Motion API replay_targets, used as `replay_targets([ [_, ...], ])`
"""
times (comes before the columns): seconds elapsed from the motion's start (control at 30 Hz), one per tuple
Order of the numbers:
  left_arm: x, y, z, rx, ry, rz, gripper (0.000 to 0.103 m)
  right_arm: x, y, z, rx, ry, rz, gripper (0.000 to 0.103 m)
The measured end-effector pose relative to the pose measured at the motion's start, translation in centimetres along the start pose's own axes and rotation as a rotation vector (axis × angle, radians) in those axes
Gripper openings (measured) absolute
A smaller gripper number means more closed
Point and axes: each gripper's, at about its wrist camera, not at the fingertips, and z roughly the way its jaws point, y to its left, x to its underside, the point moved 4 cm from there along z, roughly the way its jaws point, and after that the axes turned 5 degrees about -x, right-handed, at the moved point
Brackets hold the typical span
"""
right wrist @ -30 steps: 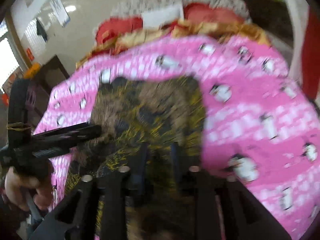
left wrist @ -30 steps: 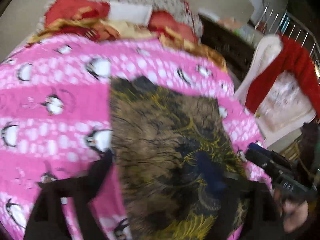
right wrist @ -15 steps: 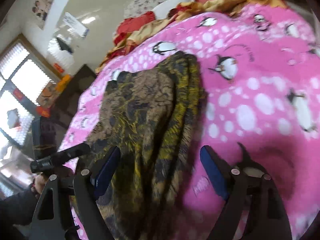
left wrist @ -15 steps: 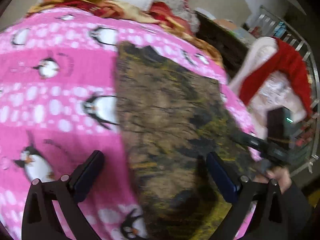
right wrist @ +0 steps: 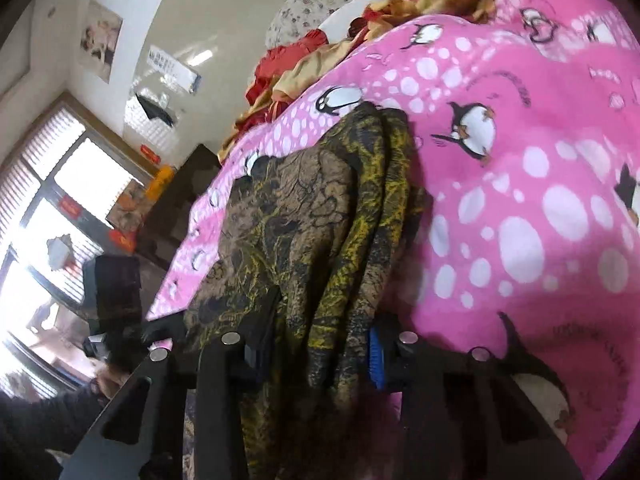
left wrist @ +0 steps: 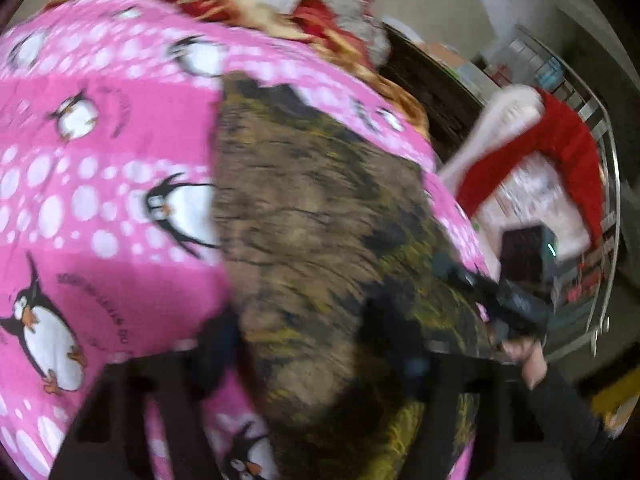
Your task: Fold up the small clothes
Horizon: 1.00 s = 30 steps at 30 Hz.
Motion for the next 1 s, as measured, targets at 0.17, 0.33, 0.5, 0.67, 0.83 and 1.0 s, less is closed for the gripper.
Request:
replay_targets([
  [0.17, 0.2, 1.0, -1.2, 0.019, -0.038, -0.092, 0.023, -0.4, 1.3, 0.3, 0.063, 0.012, -0.009, 0.026],
  [0.33, 0.0, 0.3, -5.0, 0.022, -0.089, -0.089, 0.020, -1.9, 5.2, -0.5, 0.085, -0.004, -0.063, 0.020],
  [0.5, -1.7, 2.5, -11.3, -0.006, -0.146, -0.059, 0.020, -2.9, 10.5, 0.5, 0.019, -0.006, -0.101, 0.020],
  [0.67, -3.7, 8.0, -15.2, -0.095, -0.148, -0.067, 0.021, -3.6, 14.5, 6.2, -0.065, 0.006, -0.088, 0.020],
  [0.83, -4.7, 13.0, -13.7, -0.165, -0.144, -0.103, 0.024, -3.5, 14.2, 12.3, -0.047, 0.042, -0.098, 0.020],
  [1.0, -3.9, 14.9, -9.8, -0.215, -0.077, -0.134, 0.035, -2.5, 8.3, 15.2, 0.026, 0.122, 0.077, 0.029],
])
